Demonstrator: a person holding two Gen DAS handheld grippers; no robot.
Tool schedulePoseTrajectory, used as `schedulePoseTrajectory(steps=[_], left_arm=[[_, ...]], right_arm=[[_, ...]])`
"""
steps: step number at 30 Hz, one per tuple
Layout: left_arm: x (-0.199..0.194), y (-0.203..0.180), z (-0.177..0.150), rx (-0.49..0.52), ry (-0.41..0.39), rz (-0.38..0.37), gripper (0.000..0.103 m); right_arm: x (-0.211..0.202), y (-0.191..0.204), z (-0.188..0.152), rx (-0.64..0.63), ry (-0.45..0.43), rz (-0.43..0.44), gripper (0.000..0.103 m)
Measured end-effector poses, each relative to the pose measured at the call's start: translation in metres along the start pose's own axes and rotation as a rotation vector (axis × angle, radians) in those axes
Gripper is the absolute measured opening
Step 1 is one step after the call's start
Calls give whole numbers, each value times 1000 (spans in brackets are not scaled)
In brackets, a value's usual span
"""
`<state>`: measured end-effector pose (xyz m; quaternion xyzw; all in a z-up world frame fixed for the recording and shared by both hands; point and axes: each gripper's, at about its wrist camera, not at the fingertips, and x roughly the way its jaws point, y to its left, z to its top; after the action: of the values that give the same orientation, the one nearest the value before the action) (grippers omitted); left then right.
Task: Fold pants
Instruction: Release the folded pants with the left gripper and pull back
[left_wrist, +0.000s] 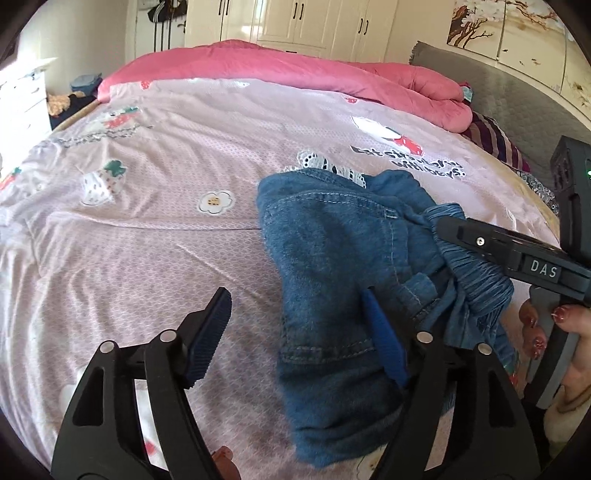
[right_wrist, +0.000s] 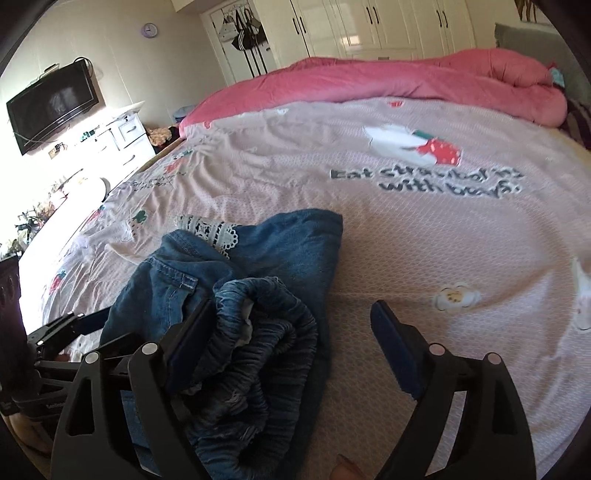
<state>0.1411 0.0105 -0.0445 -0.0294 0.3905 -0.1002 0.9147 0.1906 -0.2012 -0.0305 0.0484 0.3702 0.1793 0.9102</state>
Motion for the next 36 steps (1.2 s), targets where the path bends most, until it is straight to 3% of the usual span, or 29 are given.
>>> schedulePoseTrajectory(steps=[11,18,25,30,36], left_arm=[[-34,2,-4,-5,-40,19,79],[-64,-3,-8,-3,-81,28,93],[-91,-11,-26,3,-108,72,93],[-103,-14,-43,-15,-114,72,93],[-106,-20,-63,-5,-93,76,93]], right_arm=[[-45,13,-4,-34,-109,-41,93],[-84,37,-11,-104,-177,-82,98],[-106,53,-31,-136,-165,-118,98],[-117,59,-49,-145,-151,-107,98],[-122,65,-75,-159,-152,-155,98]])
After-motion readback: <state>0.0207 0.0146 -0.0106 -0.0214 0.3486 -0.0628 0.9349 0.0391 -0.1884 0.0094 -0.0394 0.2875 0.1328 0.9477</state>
